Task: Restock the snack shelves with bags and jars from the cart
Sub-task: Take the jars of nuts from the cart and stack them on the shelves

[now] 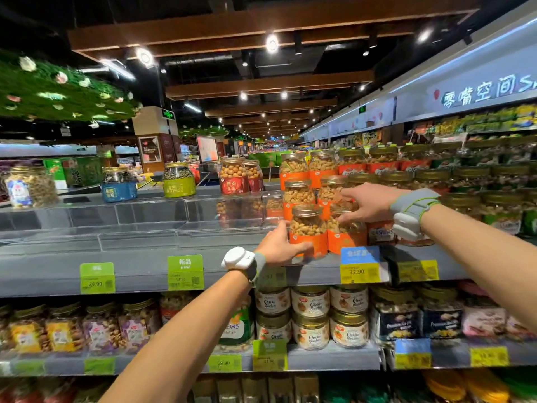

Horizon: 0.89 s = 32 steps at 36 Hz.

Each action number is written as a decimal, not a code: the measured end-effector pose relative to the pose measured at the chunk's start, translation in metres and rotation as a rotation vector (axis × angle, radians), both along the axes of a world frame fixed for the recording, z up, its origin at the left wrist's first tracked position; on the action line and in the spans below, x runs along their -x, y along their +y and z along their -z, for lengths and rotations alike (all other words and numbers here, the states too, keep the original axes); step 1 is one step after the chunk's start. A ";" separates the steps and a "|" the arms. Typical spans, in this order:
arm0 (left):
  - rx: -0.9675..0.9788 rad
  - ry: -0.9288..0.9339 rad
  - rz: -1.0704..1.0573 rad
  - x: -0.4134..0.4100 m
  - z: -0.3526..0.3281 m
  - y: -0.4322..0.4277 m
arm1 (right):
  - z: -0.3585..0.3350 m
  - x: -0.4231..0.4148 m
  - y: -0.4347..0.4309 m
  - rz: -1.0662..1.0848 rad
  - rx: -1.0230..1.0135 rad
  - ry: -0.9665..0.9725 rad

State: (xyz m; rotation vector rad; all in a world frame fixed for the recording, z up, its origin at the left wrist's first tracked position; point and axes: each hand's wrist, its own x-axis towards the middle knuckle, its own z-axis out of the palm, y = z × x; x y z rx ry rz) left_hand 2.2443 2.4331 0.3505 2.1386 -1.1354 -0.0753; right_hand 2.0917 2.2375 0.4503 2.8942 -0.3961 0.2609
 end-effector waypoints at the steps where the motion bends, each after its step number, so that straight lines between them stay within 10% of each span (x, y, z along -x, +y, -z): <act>1: -0.004 0.002 0.001 0.000 0.000 0.000 | 0.004 -0.001 -0.002 -0.010 -0.014 -0.013; 32: -0.013 -0.072 -0.133 0.015 -0.001 0.003 | 0.020 0.010 0.015 0.049 -0.119 -0.066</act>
